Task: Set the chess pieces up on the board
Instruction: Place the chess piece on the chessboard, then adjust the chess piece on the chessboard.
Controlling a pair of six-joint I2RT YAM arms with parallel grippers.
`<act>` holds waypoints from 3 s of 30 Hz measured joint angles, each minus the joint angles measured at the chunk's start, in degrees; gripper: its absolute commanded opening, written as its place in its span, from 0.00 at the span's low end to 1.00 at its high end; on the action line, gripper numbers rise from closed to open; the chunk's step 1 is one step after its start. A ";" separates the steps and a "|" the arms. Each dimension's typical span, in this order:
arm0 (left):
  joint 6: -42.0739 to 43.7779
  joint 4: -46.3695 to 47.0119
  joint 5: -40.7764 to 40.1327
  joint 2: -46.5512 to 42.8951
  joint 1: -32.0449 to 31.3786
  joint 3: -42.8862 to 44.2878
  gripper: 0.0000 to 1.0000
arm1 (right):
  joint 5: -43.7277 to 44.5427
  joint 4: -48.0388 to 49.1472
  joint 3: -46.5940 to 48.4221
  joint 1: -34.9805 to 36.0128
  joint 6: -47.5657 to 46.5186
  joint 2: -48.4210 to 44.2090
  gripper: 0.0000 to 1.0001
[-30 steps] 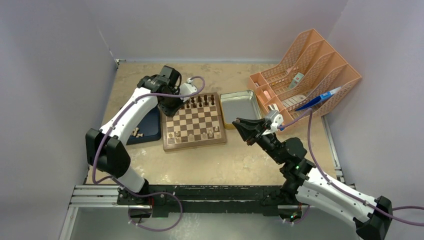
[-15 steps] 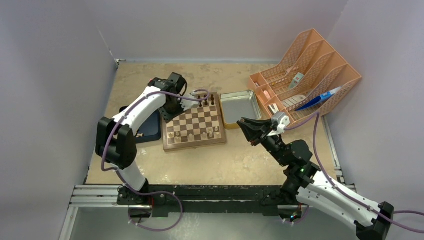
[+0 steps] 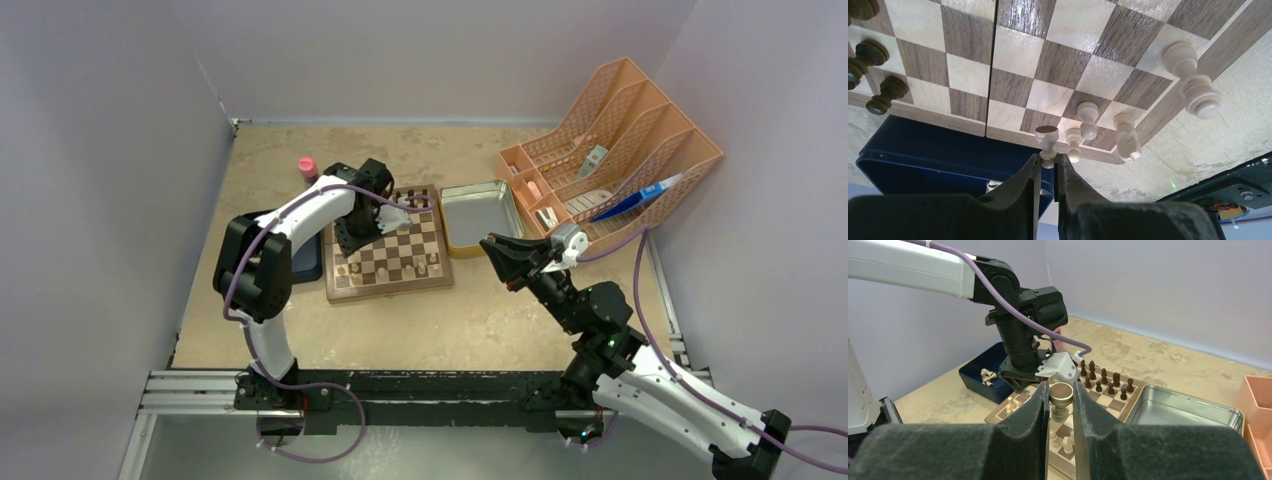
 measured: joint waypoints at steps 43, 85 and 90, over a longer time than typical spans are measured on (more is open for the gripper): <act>-1.75 -1.11 -0.44 8.31 -7.45 6.97 0.25 | 1.42 -3.56 0.28 0.00 -0.50 -4.57 0.12; -48.11 30.77 4.63 -22.23 -2.45 -12.04 0.23 | 1.40 -1.79 0.31 0.00 3.26 -1.46 0.12; -52.26 32.52 5.03 -21.97 -2.43 -16.28 0.21 | 1.44 -1.99 0.31 0.00 3.89 -0.92 0.12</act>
